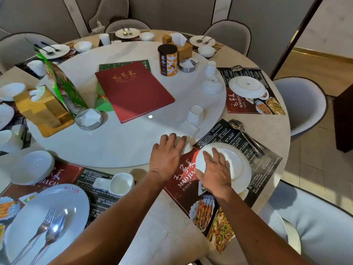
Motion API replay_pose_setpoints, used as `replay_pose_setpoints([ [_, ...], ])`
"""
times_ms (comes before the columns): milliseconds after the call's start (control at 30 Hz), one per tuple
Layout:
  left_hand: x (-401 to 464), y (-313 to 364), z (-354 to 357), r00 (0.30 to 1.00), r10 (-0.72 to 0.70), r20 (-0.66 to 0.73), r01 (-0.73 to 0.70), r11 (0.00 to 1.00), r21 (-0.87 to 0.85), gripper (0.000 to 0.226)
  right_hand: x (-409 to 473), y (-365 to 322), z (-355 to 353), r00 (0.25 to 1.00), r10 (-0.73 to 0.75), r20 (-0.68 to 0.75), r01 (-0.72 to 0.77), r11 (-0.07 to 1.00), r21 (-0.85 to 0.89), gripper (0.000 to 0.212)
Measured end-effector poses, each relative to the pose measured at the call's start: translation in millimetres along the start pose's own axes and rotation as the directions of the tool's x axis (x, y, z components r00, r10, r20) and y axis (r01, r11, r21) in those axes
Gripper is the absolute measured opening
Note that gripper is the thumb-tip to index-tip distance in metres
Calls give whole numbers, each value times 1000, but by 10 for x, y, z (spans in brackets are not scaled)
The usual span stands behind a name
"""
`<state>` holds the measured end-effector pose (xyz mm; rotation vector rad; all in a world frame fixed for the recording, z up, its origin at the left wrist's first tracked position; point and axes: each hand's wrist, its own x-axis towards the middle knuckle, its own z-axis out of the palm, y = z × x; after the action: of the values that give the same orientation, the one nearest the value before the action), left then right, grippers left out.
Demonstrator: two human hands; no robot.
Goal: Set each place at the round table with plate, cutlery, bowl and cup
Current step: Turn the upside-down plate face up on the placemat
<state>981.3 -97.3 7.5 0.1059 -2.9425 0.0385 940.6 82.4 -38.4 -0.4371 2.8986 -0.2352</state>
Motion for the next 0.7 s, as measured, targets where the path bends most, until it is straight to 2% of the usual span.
replay_pose_setpoints([
  [100,-86,115,-190,986,-162,35,165,978,-124,46,-188,8,54,998,25,-50,-25,1000,-4,75],
  [167,-179,194,-259,938,-345,40,342,898,-276,45,-322,36,89,996,52,-76,-52,999,-6,75],
  [233,-263,261,-259,845,-522,118,518,741,-427,42,-438,105,105,990,86,-113,-86,996,6,77],
  [300,-328,295,-235,726,-640,252,659,541,-523,34,-535,205,118,983,110,-145,-107,994,30,79],
  [400,-410,292,-116,572,-674,466,768,241,-594,36,-678,333,119,982,119,-144,-109,991,77,80],
  [500,-459,290,43,484,-652,584,780,17,-626,47,-746,430,94,994,85,-73,-77,992,97,81],
  [700,-499,370,104,413,-625,662,773,-143,-618,40,-765,506,-134,1000,10,19,-12,996,90,79],
])
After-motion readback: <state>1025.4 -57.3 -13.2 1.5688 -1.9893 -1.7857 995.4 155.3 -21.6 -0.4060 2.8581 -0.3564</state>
